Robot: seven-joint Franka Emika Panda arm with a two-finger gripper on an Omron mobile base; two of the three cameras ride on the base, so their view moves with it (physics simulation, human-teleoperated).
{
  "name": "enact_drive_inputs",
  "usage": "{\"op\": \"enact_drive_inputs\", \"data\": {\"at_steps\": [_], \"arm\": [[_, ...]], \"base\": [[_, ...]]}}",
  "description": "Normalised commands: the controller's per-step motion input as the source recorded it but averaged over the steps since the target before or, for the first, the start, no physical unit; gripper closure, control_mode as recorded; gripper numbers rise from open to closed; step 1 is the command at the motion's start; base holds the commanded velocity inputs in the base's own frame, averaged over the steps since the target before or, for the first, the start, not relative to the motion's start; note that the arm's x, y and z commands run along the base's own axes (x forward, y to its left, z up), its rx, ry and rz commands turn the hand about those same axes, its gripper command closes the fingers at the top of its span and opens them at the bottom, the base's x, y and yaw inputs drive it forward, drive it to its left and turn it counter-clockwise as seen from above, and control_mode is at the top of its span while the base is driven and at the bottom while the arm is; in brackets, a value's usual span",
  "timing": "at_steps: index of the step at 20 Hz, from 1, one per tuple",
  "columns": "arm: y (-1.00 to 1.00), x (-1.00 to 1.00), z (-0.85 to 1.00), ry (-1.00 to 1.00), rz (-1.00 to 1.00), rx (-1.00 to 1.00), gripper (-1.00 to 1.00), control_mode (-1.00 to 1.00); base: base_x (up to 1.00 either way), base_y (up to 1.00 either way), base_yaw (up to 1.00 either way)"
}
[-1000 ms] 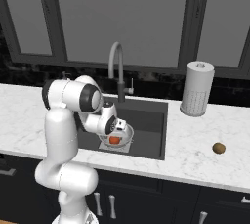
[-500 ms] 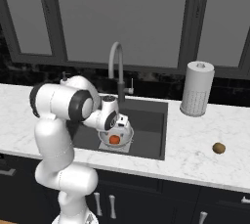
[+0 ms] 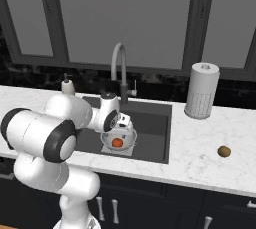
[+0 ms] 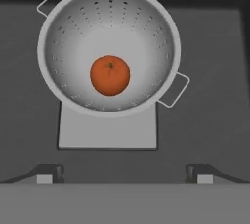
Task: Put the colander in the sink, put the kiwi, orange in the colander, and turn on the sink faucet and pour water over the colander.
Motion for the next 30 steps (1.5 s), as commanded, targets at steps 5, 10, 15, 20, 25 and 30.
{"op": "enact_drive_inputs", "data": {"at_steps": [5,10,15,20,25,30], "arm": [[-0.24,-0.57,0.55,-0.01,-0.02,0.00,-1.00,-1.00],[-0.45,-0.30,0.73,0.00,-0.02,0.00,-1.00,-1.00],[-0.52,-0.04,0.71,0.00,0.00,0.00,-1.00,-1.00],[-0.57,-0.03,0.41,0.00,-0.01,0.00,-1.00,-1.00],[-0.57,-0.01,0.27,0.00,-0.04,0.00,-1.00,-1.00],[-0.50,-0.17,0.11,0.00,-0.07,0.00,-1.00,-1.00]], "base": [[0.00,0.00,0.00],[0.00,0.00,0.00],[0.00,0.00,0.00],[0.00,0.00,0.00],[0.00,0.00,0.00],[0.00,0.00,0.00]]}}
